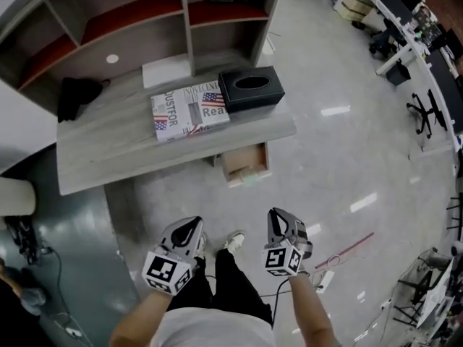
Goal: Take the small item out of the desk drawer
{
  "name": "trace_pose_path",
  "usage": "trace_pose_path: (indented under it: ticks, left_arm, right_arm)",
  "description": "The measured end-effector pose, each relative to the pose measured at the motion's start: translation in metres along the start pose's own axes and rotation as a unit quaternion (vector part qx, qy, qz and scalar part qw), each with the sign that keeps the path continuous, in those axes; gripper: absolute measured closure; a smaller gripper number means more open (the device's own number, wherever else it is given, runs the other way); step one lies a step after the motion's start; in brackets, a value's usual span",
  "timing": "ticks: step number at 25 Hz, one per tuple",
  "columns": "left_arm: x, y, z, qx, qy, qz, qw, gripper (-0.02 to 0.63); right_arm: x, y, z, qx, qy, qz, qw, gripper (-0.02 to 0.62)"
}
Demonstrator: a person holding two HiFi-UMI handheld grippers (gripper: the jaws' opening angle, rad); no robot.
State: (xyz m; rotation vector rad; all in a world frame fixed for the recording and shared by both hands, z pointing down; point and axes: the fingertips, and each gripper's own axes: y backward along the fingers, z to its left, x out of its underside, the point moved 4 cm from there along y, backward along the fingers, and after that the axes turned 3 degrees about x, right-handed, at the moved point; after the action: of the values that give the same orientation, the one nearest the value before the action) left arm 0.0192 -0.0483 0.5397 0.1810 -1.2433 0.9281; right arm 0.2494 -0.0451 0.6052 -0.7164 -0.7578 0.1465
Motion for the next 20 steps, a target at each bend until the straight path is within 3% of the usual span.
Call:
trace_pose_path:
  ticks: [2,4,12,20]
  left_arm:
    - [0.010,-0.007,0.006,-0.007,0.013,0.001,0.9999,0.588]
    - [0.016,-0.012,0.017,-0.023,0.021,-0.006,0.9995,0.588]
    - [0.040,-0.014,0.058,-0.079,0.033,-0.014,0.9962,0.588]
    - [0.088,-0.026,0.066,-0.086,0.063,0.012,0.9942,0.588]
  right_arm:
    - [0.010,-0.024,0.007,-0.020,0.012,0.003,1.000,0.549]
    - [0.019,-0.045,0.014,-0.037,0.024,0.005,0.999,0.485]
    - [0.051,-0.113,0.042,-0.080,0.104,0.016,0.991,0.466]
    - [0.066,-0.167,0.053,-0.098,0.156,0.025,0.983,0.430]
